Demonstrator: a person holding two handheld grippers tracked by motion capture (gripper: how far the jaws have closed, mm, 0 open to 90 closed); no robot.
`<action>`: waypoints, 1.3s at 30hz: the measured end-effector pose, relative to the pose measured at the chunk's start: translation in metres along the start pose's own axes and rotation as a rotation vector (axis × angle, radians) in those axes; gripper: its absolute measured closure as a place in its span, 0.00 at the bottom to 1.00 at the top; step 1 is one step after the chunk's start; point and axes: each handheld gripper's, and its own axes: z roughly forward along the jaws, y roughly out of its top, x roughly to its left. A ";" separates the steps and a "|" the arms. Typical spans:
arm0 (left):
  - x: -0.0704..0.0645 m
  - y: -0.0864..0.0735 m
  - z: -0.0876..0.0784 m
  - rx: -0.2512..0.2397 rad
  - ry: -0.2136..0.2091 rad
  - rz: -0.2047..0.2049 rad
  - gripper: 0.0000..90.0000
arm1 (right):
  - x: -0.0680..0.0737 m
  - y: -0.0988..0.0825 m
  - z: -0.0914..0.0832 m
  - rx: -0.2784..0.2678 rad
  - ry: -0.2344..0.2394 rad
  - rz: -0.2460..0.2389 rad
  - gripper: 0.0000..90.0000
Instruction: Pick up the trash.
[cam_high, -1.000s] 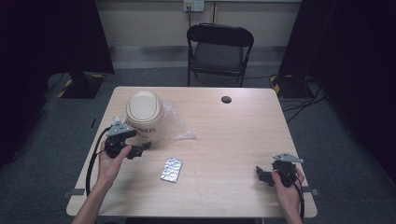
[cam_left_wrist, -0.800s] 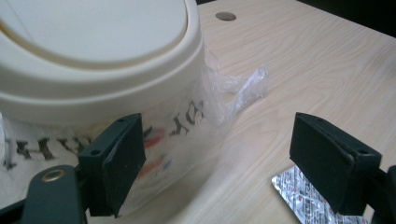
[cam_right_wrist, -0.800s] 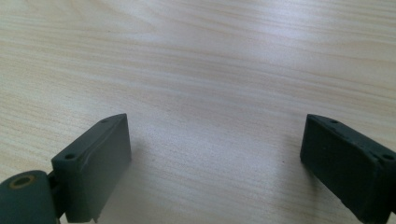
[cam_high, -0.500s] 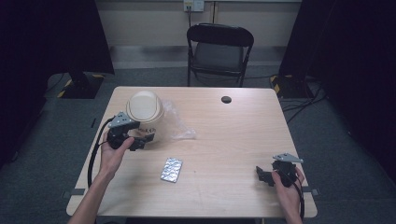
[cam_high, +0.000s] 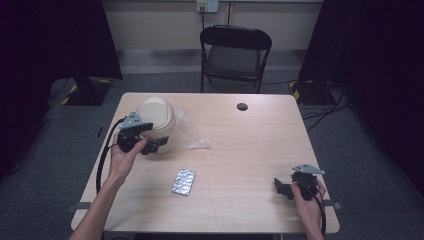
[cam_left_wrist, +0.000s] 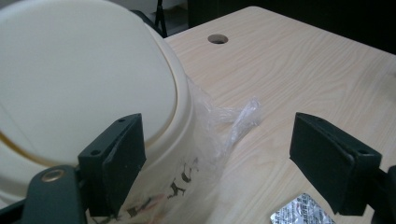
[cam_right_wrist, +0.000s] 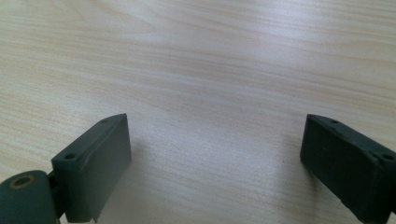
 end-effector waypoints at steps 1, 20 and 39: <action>0.001 0.003 0.001 0.001 -0.001 0.001 0.20 | 0.000 0.000 0.000 0.000 0.001 0.000 0.09; 0.027 -0.002 0.031 0.067 0.028 -0.014 0.24 | 0.000 0.000 0.000 0.000 0.000 0.000 0.09; 0.005 0.005 0.001 0.001 -0.007 -0.010 0.22 | 0.000 0.000 0.000 0.000 0.000 0.000 0.09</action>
